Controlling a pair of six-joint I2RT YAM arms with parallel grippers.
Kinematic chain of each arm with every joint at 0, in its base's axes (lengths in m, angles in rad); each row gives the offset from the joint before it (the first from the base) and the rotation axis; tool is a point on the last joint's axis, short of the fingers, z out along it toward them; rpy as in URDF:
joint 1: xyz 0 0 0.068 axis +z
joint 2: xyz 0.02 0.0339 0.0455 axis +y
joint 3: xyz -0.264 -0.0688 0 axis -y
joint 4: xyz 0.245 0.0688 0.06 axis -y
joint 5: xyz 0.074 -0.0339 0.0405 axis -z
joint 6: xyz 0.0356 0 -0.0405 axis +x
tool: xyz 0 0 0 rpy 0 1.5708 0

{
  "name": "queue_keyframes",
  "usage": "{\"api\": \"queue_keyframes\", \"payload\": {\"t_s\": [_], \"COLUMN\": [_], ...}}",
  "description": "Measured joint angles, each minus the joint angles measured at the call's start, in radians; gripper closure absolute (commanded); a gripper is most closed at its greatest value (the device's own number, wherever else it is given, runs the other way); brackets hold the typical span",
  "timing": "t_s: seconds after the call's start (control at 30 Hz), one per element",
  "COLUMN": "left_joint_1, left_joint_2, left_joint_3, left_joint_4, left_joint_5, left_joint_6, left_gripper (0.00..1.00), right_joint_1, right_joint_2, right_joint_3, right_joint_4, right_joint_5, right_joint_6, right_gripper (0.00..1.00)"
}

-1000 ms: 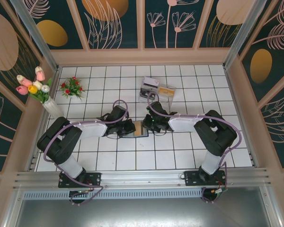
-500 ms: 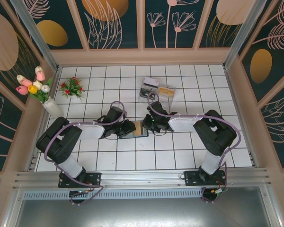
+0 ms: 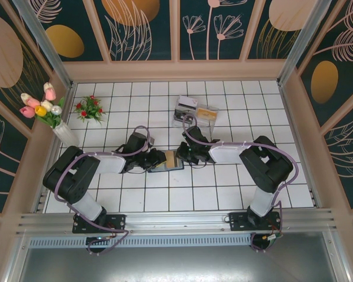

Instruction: Take the credit cards out of the card holder

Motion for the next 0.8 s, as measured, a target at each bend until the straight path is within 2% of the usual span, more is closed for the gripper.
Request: {"api": "queue_keyframes", "payload": {"t_s": [0.53,0.8], "left_joint_1": [0.008,0.019], "left_joint_2": [0.035,0.035], "left_joint_3": [0.000,0.000], "left_joint_4": [0.038,0.036], "left_joint_5": [0.047,0.059], "left_joint_6": [0.000,0.001], "left_gripper": [0.81,0.92], "right_joint_1": [-0.001,-0.005], "right_joint_2": [0.004,0.006], "right_joint_3": [0.000,0.000], "right_joint_4": [0.008,0.011], "right_joint_5": [-0.007,-0.019], "right_joint_6": [-0.008,-0.007], "right_gripper": [0.86,0.86]}}
